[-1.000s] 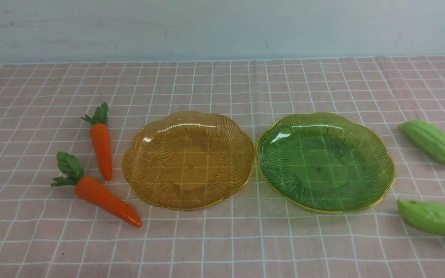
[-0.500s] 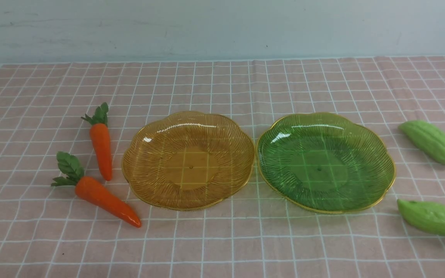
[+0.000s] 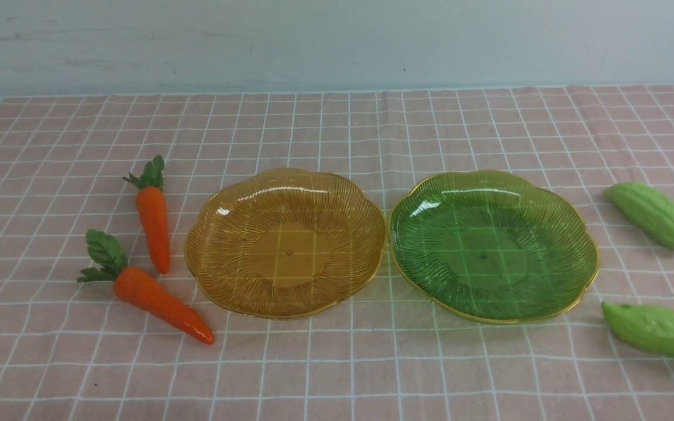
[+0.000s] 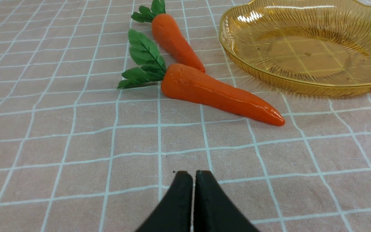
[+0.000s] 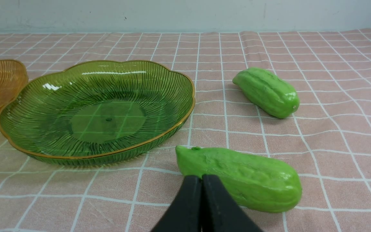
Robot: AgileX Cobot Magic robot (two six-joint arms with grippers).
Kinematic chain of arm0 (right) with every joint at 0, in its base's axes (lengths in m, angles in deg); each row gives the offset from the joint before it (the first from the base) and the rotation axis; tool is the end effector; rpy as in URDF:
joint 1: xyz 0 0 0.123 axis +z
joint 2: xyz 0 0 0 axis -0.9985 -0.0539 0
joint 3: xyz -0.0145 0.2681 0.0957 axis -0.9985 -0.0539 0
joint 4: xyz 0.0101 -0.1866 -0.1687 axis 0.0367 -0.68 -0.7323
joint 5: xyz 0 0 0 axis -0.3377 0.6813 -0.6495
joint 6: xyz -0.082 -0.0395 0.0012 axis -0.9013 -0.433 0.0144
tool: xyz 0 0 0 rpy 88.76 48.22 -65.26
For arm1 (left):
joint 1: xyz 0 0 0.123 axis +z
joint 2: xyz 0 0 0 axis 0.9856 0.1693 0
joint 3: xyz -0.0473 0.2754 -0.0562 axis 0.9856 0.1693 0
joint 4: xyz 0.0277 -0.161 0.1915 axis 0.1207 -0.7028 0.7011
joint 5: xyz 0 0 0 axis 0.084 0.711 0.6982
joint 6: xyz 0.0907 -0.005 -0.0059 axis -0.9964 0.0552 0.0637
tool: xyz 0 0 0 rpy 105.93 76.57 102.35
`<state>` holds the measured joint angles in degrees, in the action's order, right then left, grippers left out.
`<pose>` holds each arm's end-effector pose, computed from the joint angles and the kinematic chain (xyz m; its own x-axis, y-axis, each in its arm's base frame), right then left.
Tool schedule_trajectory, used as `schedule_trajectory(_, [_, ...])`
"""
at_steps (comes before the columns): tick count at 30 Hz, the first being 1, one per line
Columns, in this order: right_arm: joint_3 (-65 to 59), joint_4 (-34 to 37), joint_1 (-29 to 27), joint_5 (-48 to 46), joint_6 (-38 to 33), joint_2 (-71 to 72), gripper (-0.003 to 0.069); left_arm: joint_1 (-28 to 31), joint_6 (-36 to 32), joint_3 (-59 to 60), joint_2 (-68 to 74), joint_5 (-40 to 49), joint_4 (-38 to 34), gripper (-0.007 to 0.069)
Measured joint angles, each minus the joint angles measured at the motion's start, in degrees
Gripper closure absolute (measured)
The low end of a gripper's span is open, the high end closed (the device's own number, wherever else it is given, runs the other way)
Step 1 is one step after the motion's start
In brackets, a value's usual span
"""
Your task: Put different types of vegetables on the plate.
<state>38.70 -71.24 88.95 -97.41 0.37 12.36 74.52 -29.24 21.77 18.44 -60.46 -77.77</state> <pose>0.0524 0.0026 0.1701 -0.3098 0.0382 -0.9500 -0.0283 0.9984 0.0493 0.0515 -0.0049 0.1696 -0.3213 0.0015 -0.9470 0.0868 0.9958 -0.0279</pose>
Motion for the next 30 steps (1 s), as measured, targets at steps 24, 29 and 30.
schedule_trajectory(24, [0.0, 16.6, 0.0, 2.9, 9.5, 0.0, 0.0674, 0.0, 9.9, 0.2, 0.0, -2.5, -14.5, 0.0627])
schedule_trajectory(29, [0.0, 29.5, 0.0, 3.5, 13.0, 0.0, 0.0674, 0.0, 22.4, 0.2, 0.0, -2.8, -37.1, 0.0627])
schedule_trajectory(30, [0.0, 30.3, 0.0, 3.6, 13.1, 0.0, 0.0674, 0.0, 23.0, 0.2, 0.0, -2.8, -39.2, 0.0627])
